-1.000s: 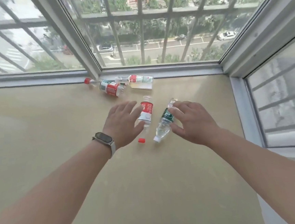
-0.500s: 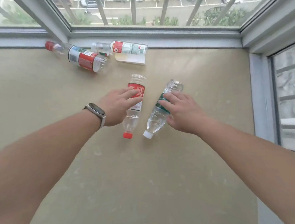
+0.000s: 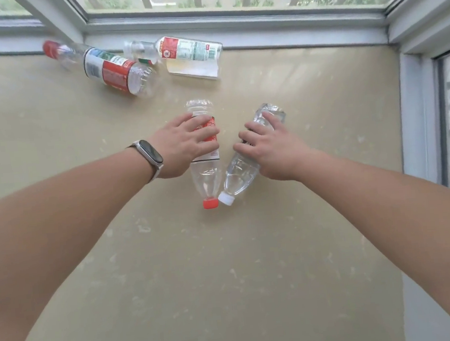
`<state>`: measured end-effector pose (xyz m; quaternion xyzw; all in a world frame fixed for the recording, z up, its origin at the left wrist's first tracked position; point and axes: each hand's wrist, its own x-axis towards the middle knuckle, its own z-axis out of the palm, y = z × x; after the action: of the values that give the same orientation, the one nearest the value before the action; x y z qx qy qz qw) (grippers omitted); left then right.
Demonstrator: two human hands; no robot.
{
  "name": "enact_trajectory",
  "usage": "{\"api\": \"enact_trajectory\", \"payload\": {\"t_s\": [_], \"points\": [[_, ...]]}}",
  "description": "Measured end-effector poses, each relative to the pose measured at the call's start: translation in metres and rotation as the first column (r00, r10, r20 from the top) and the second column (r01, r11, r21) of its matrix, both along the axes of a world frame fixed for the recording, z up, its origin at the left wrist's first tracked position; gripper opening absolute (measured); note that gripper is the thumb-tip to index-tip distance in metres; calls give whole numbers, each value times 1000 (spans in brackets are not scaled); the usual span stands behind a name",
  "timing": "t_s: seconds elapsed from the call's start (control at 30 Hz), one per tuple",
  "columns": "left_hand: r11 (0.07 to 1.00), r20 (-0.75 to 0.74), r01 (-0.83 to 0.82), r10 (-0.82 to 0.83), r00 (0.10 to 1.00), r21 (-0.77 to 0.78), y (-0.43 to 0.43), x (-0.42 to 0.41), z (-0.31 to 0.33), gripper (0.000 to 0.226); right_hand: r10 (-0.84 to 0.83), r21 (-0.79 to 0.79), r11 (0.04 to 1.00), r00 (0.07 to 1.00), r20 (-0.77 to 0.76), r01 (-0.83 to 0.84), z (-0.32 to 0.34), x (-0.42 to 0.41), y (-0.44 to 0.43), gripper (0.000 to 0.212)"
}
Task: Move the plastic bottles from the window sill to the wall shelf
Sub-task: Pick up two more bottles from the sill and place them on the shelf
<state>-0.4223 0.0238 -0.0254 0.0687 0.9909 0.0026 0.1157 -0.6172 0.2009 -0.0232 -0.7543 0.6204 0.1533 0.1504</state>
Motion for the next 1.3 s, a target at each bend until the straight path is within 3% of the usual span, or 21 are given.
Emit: {"api": "enact_trajectory", "payload": {"t_s": [0.2, 0.43, 0.7, 0.83, 1.07, 1.2, 1.3], "points": [[1000, 48, 23, -24, 999, 21, -9, 7, 6, 49, 7, 51, 999, 1000, 14, -8, -2, -7, 8, 58], [997, 111, -62, 57, 992, 48, -8, 30, 12, 57, -267, 147, 956, 961, 67, 255, 6, -10, 53, 57], [984, 29, -174, 173, 985, 40, 13, 54, 27, 57, -353, -91, 923, 916, 190, 374, 26, 11, 86, 53], [943, -18, -324, 326, 945, 75, 26, 66, 51, 57, -460, -151, 837, 825, 327, 526, 53, 27, 93, 51], [786, 39, -597, 599, 799, 163, 60, 91, 105, 64, -589, -145, 622, 582, 561, 770, 120, 67, 101, 53], [507, 161, -814, 812, 561, 283, 94, 94, 157, 51, -630, -25, 519, 402, 664, 855, 164, 85, 109, 54], [279, 240, -867, 885, 399, 413, 119, 96, 199, 42, -622, 38, 445, 278, 732, 895, 200, 97, 118, 51]]}}
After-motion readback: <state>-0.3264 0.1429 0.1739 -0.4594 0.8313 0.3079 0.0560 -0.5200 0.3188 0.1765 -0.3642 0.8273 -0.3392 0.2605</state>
